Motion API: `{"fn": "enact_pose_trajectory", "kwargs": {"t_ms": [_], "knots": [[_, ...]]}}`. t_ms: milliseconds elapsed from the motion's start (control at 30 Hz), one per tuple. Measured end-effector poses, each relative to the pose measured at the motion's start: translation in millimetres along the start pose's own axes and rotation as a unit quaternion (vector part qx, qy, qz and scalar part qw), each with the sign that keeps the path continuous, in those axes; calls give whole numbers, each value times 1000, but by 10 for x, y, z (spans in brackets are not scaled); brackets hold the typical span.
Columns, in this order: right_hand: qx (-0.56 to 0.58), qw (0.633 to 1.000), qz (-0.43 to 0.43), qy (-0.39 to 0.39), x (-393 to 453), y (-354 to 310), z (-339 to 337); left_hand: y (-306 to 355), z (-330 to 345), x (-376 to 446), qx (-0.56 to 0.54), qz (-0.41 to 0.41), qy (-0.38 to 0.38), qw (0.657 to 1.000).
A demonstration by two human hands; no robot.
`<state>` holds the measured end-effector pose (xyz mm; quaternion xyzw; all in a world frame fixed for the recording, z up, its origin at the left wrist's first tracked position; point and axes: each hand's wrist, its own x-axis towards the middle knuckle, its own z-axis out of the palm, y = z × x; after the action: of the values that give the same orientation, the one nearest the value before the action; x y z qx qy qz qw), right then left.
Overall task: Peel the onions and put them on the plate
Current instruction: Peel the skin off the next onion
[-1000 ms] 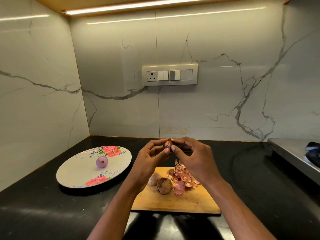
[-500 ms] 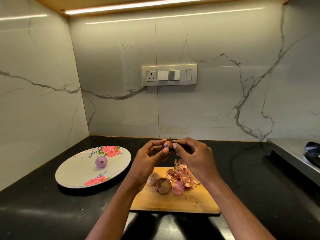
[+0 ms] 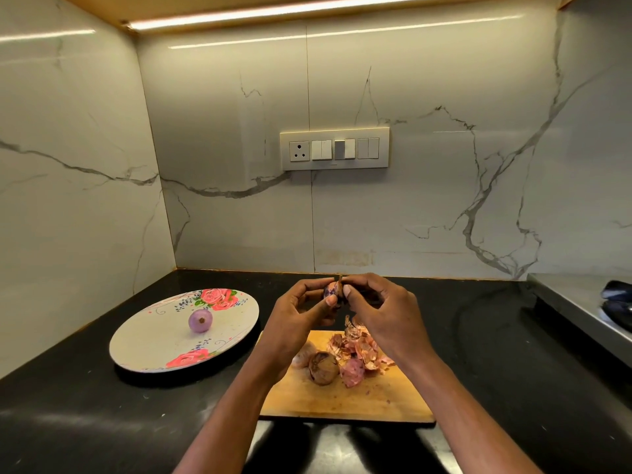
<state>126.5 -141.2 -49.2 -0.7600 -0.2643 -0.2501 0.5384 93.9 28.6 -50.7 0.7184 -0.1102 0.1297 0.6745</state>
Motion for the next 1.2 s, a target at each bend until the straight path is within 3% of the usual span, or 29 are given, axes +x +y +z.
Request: {"fn": "enact_pose_trajectory", "kwargs": {"t_ms": [200,733,1200], "knots": [[-64,997,-44,10,21,-22,-46,13,5,-7,-4,1,-5,1000],[-53,995,-29,77,-10,-12,50,34,64,-28,-10,2,-38,999],[84,995,59,-11,34,-73,-33,88,54,-24,-122,-43,-13,992]]}}
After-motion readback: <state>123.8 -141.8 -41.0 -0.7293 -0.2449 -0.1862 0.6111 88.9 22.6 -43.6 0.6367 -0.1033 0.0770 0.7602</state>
